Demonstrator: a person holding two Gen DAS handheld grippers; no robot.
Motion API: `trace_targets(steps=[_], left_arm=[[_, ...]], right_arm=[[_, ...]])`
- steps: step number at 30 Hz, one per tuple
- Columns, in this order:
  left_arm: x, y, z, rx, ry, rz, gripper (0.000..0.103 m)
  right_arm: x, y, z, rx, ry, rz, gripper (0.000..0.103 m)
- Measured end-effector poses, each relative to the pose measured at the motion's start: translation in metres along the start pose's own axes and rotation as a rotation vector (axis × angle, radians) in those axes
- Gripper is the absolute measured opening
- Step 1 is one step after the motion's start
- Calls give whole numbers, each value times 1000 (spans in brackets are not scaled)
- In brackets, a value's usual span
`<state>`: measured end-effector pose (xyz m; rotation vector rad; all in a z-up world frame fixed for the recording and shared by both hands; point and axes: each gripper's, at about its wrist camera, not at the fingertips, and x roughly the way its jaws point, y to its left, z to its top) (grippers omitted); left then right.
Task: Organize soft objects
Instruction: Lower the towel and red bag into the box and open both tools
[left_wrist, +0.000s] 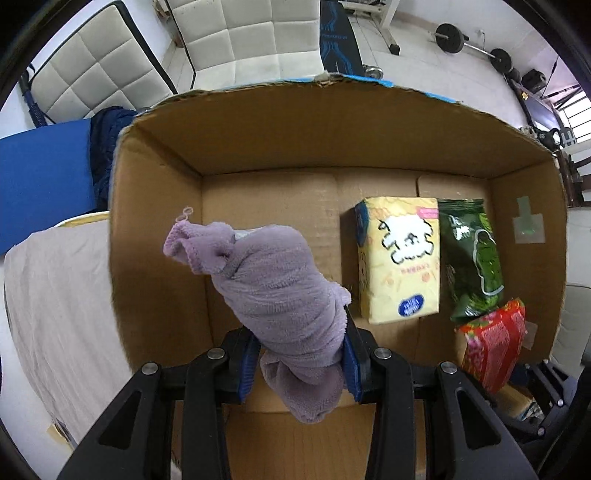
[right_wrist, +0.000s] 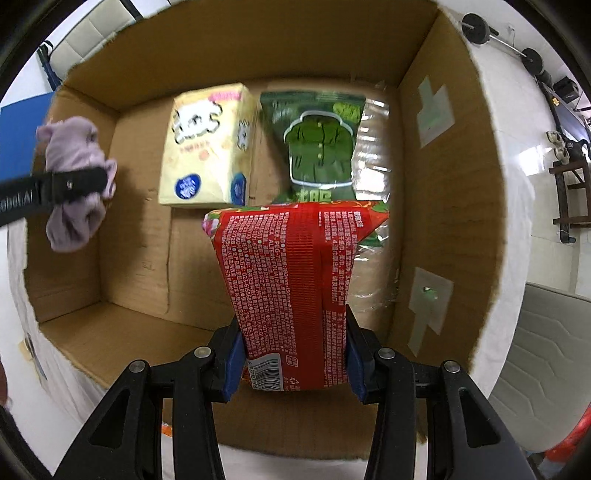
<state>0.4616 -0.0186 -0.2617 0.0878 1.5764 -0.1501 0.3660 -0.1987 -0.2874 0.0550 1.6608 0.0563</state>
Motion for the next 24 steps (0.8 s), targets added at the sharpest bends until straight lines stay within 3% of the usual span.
trace_targets(steps=[7, 11, 13, 15, 18, 21, 24], left_arm=[[15, 0, 22, 1, 26, 2, 38], [16, 6, 29, -65, 53, 8, 42], [15, 11, 33, -89, 47, -25, 43], [11, 13, 34, -99, 40, -31, 50], [1, 14, 31, -106, 15, -40, 57], [-13, 13, 24, -109, -21, -31, 74], [-27, 15, 13, -119, -61, 6, 90]], right_arm=[[15, 0, 6, 3, 29, -11, 49], [18, 2, 13, 3, 46, 3, 50], [15, 1, 16, 4, 44, 0, 59], [10, -3, 19, 10, 32, 6, 68], [3, -5, 19, 19, 21, 9, 69], [-6, -5, 18, 23, 5, -2, 72], [-15, -3, 12, 30, -6, -2, 86]])
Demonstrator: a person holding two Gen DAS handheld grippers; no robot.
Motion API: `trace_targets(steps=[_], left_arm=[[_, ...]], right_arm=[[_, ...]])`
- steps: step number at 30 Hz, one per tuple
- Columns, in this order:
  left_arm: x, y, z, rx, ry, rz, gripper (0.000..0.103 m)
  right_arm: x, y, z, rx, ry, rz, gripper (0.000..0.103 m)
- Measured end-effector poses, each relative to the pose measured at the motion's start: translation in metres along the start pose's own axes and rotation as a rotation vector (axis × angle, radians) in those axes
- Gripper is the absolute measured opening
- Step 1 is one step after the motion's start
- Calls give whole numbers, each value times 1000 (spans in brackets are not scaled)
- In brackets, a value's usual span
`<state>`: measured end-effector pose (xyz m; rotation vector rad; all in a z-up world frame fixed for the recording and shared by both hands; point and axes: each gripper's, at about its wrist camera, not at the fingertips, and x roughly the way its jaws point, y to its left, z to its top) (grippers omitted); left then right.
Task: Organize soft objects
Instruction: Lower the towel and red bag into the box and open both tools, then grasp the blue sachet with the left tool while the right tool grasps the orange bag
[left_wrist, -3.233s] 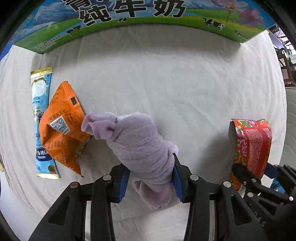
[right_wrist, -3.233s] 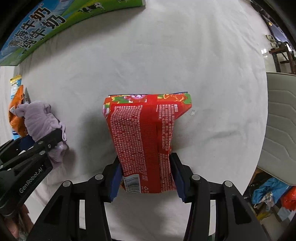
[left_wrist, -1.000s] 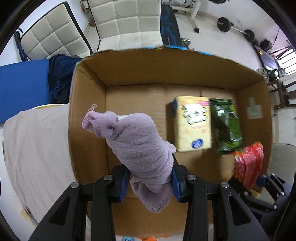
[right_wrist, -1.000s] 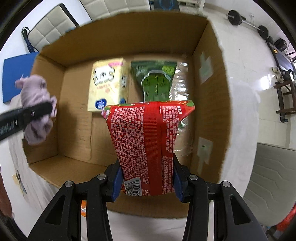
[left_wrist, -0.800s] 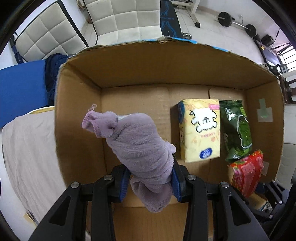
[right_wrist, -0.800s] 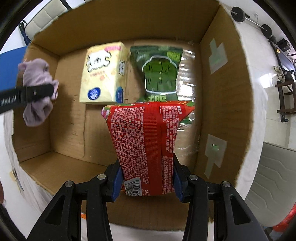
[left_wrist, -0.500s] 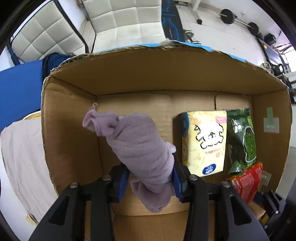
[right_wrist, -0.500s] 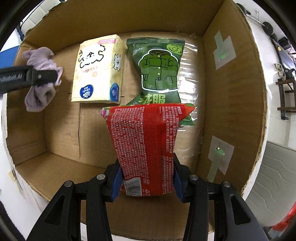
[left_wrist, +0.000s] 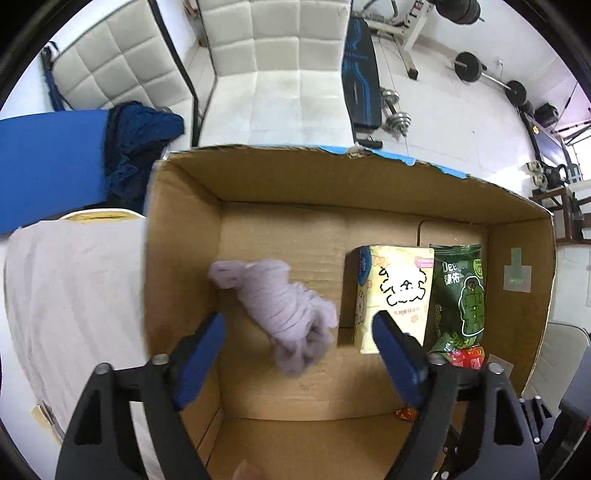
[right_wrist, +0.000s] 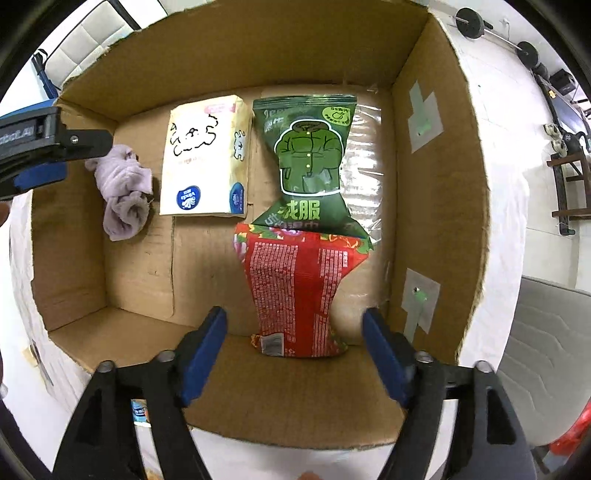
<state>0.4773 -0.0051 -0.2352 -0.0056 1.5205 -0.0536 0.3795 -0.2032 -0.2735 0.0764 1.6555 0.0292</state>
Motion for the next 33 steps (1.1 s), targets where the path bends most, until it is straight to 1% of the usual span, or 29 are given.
trace_targets(steps=[1, 2, 3, 4, 6, 9, 13, 17, 21, 26, 28, 30, 32, 33], left_arm=[[-5, 0, -5, -2, -15, 21, 97], [-12, 1, -10, 1, -38, 36, 99], [-16, 2, -12, 3, -52, 33, 99], [-22, 3, -19, -1, -70, 28, 99], [-29, 8, -29, -7, -88, 6, 99], [-44, 8, -55, -14, -110, 2, 99], [-68, 4, -85, 8, -176, 35, 99], [-94, -4, -116, 26, -228, 43, 99], [-117, -12, -137, 49, -276, 43, 99], [-140, -8, -159, 48, -315, 29, 99], [-147, 0, -172, 37, -335, 37, 99], [-147, 10, -186, 25, -337, 66, 99], [-139, 25, -204, -2, -325, 104, 99], [-131, 32, -213, -20, -306, 122, 99]], right_arm=[[-4, 1, -2, 1, -4, -1, 94], [-7, 2, -4, 2, -10, 2, 97], [-11, 1, -7, 6, -19, 4, 101], [-13, 2, -10, 9, -28, 0, 102], [-19, 3, -16, 10, -52, -14, 103], [-27, 5, -20, 13, -83, -34, 103], [-40, 7, -29, 16, -123, -45, 103], [-63, 7, -45, 13, -178, -59, 103], [-81, 7, -62, 7, -231, -59, 103], [-108, 9, -89, -3, -288, -35, 103], [-114, 13, -100, -14, -293, -18, 103], [-113, 20, -114, -36, -281, 3, 103], [-106, 28, -129, -61, -250, 26, 103], [-97, 34, -137, -74, -217, 49, 103]])
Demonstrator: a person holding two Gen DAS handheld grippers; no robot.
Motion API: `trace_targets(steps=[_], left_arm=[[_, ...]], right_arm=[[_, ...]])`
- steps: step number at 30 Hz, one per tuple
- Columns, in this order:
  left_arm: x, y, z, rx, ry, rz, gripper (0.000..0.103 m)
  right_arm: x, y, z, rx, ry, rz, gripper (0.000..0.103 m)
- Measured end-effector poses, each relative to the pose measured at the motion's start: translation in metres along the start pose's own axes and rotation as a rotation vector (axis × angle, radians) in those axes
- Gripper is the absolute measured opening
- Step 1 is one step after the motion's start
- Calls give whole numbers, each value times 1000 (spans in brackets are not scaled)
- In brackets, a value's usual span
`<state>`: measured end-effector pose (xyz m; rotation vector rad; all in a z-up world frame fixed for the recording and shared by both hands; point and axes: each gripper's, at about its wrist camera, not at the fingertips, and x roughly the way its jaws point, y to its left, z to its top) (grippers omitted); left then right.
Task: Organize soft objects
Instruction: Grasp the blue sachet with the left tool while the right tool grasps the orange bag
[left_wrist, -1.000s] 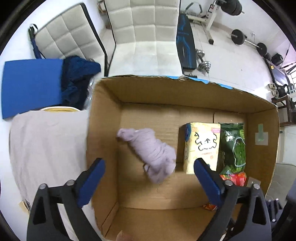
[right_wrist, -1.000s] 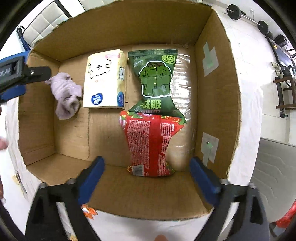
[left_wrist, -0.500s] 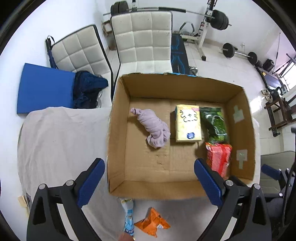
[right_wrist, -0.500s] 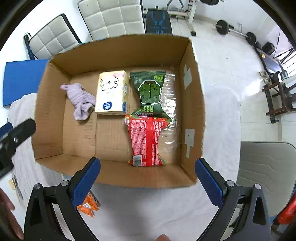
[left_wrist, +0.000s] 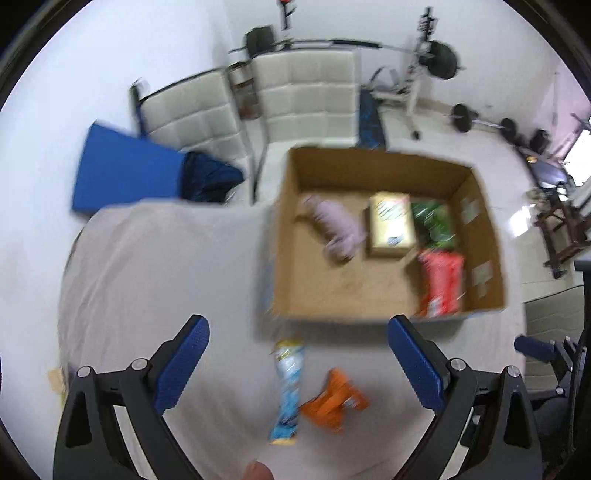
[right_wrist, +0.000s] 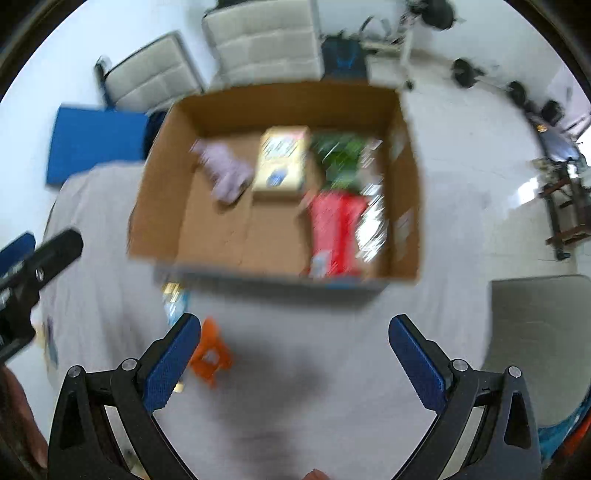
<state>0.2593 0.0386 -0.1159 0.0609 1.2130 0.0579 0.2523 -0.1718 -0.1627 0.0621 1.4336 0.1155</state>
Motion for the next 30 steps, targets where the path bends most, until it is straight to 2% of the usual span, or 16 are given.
trace_targets(steps=[5, 8, 10, 12, 14, 15, 16, 17, 20, 22, 23, 27, 30], left_arm=[[47, 40, -58, -78, 144, 103, 99], [78, 60, -86, -124, 233, 137, 99], [97, 71, -105, -153, 283, 142, 99], [109, 77, -117, -166, 309, 150, 99], [119, 79, -124, -178, 329, 139, 99], [122, 80, -126, -186, 340, 129, 99], [125, 79, -128, -192, 346, 116, 99], [127, 79, -128, -195, 346, 98, 99], [132, 72, -122, -187, 346, 61, 99], [135, 64, -119, -178, 349, 31, 99], [137, 61, -117, -171, 349, 20, 99], [156, 37, -108, -117, 377, -38, 99], [176, 16, -103, -55, 414, -49, 99]], right_arm=[[69, 29, -42, 30, 192, 115, 103], [127, 43, -60, 151, 318, 224, 103], [154, 49, -67, 224, 364, 254, 100], [173, 57, -71, 267, 372, 266, 99], [188, 65, -74, 311, 370, 269, 93], [195, 68, -75, 321, 372, 267, 83], [201, 72, -74, 326, 376, 261, 69], [208, 76, -75, 334, 382, 254, 61], [215, 78, -76, 333, 380, 234, 51], [211, 75, -77, 287, 383, 230, 46], [205, 71, -77, 249, 378, 199, 45], [190, 46, -78, 147, 378, 119, 44], [181, 21, -85, 99, 393, 52, 44]])
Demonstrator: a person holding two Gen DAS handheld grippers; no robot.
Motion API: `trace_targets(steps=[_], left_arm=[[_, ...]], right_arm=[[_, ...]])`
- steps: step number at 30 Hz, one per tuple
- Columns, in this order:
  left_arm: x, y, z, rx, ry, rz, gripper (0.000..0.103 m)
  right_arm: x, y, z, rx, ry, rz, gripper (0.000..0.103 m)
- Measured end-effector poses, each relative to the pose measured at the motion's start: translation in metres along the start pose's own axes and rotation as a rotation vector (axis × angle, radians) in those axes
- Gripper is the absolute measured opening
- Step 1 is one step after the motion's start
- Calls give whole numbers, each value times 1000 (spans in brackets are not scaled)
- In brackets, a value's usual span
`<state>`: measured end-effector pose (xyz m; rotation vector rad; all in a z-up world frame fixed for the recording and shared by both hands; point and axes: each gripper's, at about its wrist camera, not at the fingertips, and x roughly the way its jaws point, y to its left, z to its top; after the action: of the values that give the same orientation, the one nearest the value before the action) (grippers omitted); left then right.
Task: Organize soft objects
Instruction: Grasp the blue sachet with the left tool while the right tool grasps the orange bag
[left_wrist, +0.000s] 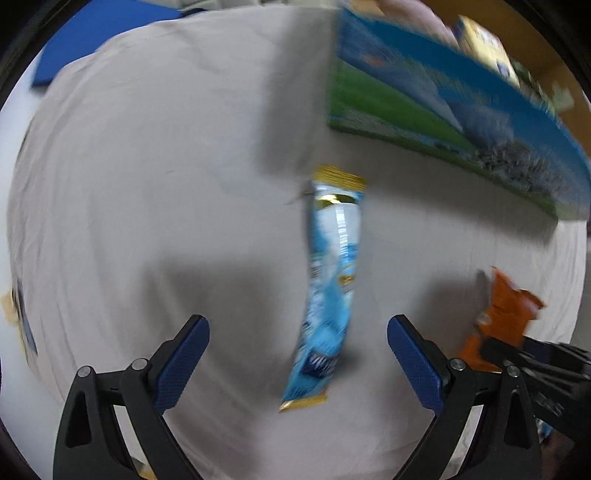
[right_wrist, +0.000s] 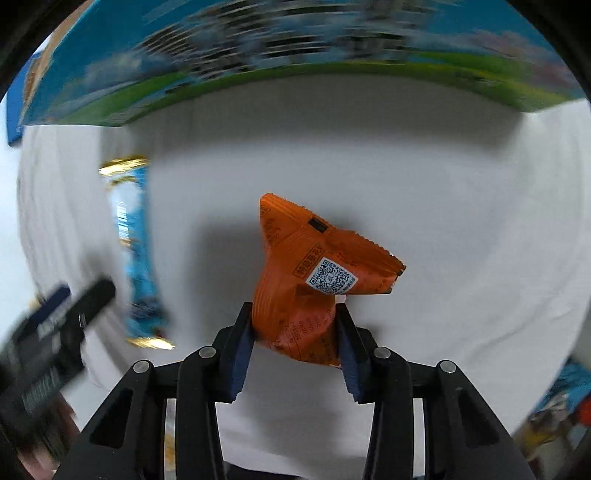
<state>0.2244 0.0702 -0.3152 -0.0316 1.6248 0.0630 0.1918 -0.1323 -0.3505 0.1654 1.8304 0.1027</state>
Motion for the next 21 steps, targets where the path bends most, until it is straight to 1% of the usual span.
trace_targets(steps=[1, 3, 4, 5, 6, 8, 9, 12, 13, 14, 15, 16, 17, 18, 20, 21], left_arm=[[7, -5, 4, 13, 13, -1, 99], [25, -13, 10, 31, 53, 14, 92], [31, -15, 12, 32, 67, 14, 83], [39, -16, 13, 27, 85, 4, 80], [37, -13, 13, 5, 65, -20, 78], [38, -9, 13, -7, 62, -39, 77], [38, -8, 14, -9, 59, -41, 77], [34, -8, 10, -5, 41, -40, 69], [35, 0, 7, -5, 37, -48, 60], [33, -1, 5, -4, 33, -53, 48], [31, -1, 6, -3, 32, -51, 39], [30, -2, 5, 1, 32, -40, 28], [29, -2, 4, -4, 31, -41, 22], [29, -10, 5, -10, 31, -44, 22], [28, -14, 3, -12, 27, -41, 22], [28, -14, 3, -14, 25, -42, 22]], right_arm=[[-1, -9, -2, -2, 10, -19, 44], [-3, -22, -4, -5, 14, -35, 44], [-2, -26, -4, -3, 19, -44, 45], [0, -32, -4, 16, 21, -50, 45], [1, -35, -4, 31, 20, -42, 45], [9, -37, -3, 51, 32, -14, 47], [11, -38, -2, 61, 29, -17, 48], [15, -37, -2, 73, 11, -32, 52], [15, -38, -2, 77, 7, -35, 53], [16, -37, -3, 79, 3, -40, 53], [17, -44, -4, 79, 3, -43, 53], [16, -46, -4, 82, 5, -46, 53], [17, -46, -3, 83, 7, -49, 53], [16, -47, -2, 84, 10, -50, 53], [17, -45, -2, 76, 18, -58, 53], [20, -39, 16, 75, 21, -63, 53]])
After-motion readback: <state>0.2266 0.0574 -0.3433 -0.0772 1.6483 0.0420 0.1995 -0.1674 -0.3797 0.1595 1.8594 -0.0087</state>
